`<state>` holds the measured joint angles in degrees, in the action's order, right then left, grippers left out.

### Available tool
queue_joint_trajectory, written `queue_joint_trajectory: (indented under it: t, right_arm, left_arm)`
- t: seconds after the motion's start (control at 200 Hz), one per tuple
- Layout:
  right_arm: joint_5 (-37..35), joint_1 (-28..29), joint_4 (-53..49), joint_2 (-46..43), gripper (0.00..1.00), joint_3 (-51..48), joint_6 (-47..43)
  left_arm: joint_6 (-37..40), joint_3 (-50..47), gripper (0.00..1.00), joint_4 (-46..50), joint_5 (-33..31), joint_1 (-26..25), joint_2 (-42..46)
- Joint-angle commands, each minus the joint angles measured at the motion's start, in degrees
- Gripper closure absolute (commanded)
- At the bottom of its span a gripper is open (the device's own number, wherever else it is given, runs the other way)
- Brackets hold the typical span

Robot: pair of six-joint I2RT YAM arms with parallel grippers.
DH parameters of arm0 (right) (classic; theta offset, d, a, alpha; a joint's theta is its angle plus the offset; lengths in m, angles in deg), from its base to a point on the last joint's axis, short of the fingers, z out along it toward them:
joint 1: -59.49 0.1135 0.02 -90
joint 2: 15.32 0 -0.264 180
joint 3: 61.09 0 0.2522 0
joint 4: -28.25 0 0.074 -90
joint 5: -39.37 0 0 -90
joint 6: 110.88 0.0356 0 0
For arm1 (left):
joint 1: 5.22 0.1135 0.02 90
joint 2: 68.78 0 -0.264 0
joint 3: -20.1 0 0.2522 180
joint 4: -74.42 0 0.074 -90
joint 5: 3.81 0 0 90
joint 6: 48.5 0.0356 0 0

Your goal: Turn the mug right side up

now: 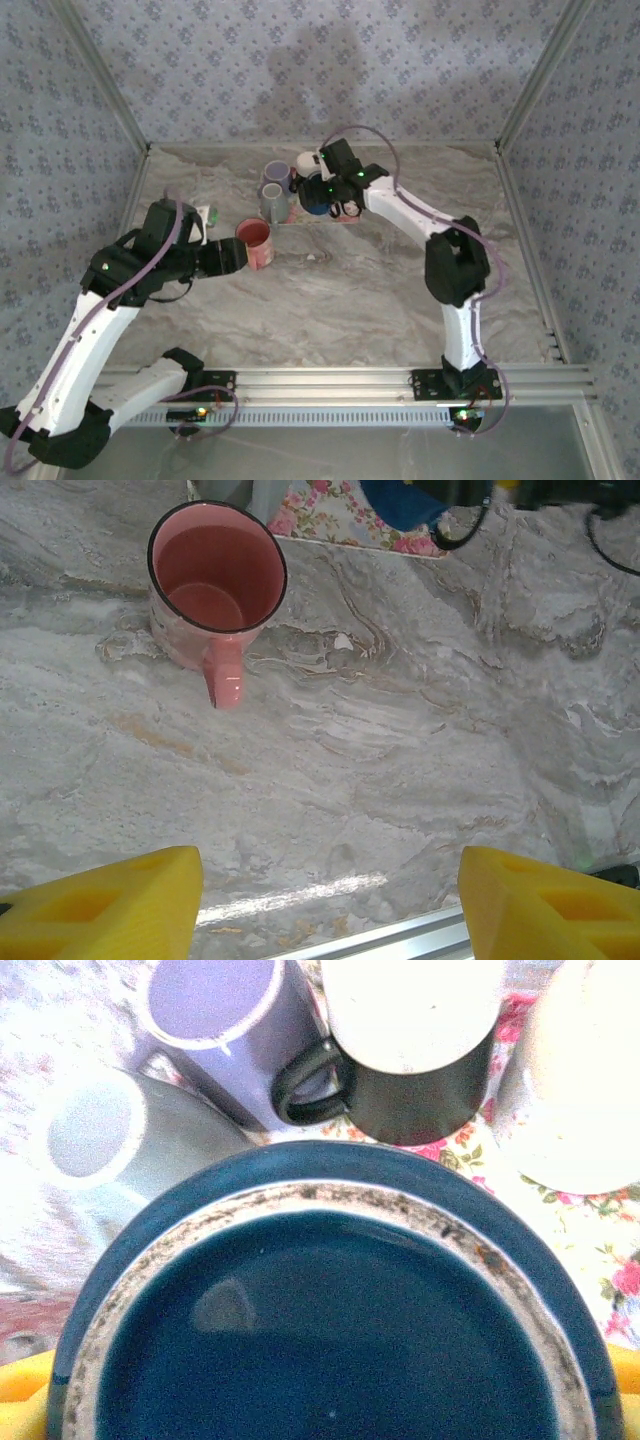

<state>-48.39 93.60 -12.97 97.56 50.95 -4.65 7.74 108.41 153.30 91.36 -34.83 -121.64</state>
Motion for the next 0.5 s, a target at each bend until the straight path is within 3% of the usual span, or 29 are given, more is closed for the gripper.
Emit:
queue_joint_trajectory:
  t: [0.0,0.155,0.33,0.495]
  right_arm:
    - [0.4,0.3,6.2,-9.5,0.4,-4.7,6.4]
    - [3.2,-0.1,9.1,-20.2,0.41,-11.3,13.1]
    - [5.8,-1.3,11.5,-30.1,0.42,-15.4,22.7]
    - [9.3,-3.9,18.6,-38.2,0.43,-21.5,35.9]
  left_arm:
    - [-1.6,-0.2,0.32,-3.5,1.2,0.4,0.6]
    - [-2.7,-1.6,0.32,-10.6,5.4,-0.8,0.0]
    - [-4.3,-4.5,0.31,-22.6,5.9,-6.3,-1.7]
    - [-9.3,-12.1,0.31,-46.4,18.2,-8.7,-4.7]
